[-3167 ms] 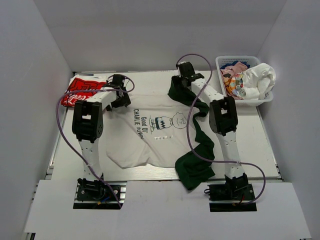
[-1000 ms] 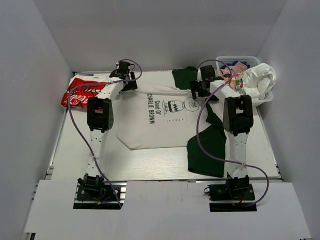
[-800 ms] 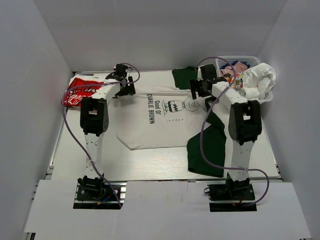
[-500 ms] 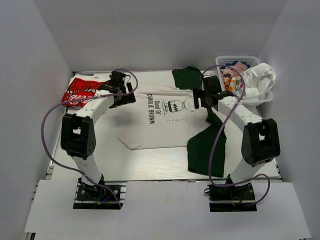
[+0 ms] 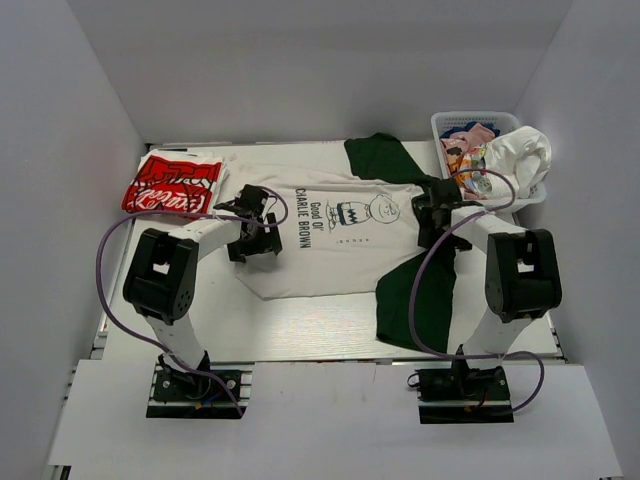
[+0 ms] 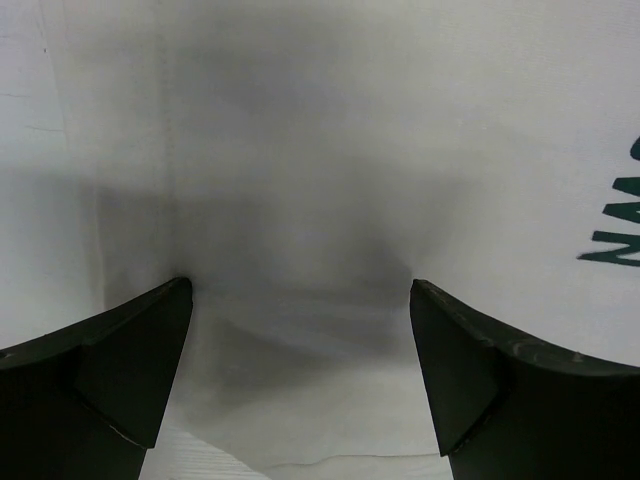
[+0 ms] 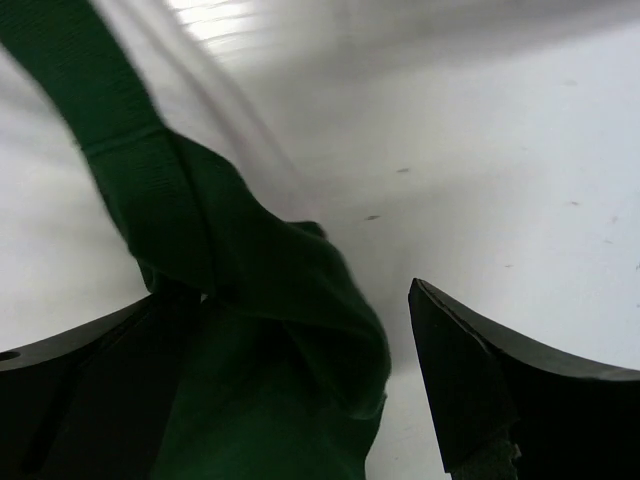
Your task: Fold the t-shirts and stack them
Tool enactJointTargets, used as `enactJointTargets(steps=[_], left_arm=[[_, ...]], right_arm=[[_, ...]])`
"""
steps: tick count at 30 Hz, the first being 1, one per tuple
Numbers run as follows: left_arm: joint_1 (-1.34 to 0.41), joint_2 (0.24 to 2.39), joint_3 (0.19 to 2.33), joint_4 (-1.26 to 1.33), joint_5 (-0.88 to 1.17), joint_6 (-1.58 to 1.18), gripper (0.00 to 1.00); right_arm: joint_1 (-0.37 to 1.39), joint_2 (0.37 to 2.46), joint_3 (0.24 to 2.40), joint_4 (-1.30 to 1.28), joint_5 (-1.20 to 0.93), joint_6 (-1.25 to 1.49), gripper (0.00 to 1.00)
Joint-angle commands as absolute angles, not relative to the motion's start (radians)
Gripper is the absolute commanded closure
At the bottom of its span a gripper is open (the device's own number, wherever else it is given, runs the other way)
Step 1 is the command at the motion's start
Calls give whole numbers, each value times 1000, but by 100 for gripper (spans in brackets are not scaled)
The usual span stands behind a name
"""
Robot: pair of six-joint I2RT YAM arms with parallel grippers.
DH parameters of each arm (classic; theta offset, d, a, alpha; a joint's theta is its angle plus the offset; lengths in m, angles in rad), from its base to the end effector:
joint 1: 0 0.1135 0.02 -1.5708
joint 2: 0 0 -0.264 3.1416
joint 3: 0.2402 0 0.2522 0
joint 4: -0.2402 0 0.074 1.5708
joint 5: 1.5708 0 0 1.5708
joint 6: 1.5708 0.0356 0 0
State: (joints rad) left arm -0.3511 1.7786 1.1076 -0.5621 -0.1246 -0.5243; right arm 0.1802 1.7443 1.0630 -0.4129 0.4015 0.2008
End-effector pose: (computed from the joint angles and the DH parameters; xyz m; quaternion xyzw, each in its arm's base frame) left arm 0.3206 -0.1127 0.1634 -0.0955 0.9793 -0.0155 0.1779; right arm 0.3396 0.0477 0.1710 0.0569 0.9517 -0.1465 0.2638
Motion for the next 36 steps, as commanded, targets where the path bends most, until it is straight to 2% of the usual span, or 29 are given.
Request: enactJointTargets(steps=[1,6,11,15,19,25,30,35,36], left_arm=[[-356,1796,1091,-554,-159,-548,0],[-347,1835,1091,-575,-205,-557,0],[-347,1824,1109,-584,-224,-557,0],[-356,1738,1144,-638,-235,-557,0],[-356,1580,1120,-736,-300,-636,0],[-356,1358,857,-778,-246,-851,0],[-356,1335,735,-690,-202,-893,0],[-356,1413,753,-630,-221,-904,10],[-356,1429,762,-620,-244,-904,16]], right_arm=[[71,1717,1042,-425,416,287,10],[-52,1663,1017,-414,313,324,10],[-103,1537,1002,-428,183,295,10],[-29,1395,960,-407,36,284,10],[104,1280,921,-403,38,301,10],[207,1169,801,-390,49,330,10],[236,1149,753,-390,32,321,10],[247,1143,733,-379,9,308,10],[250,1143,730,-373,11,308,10]])
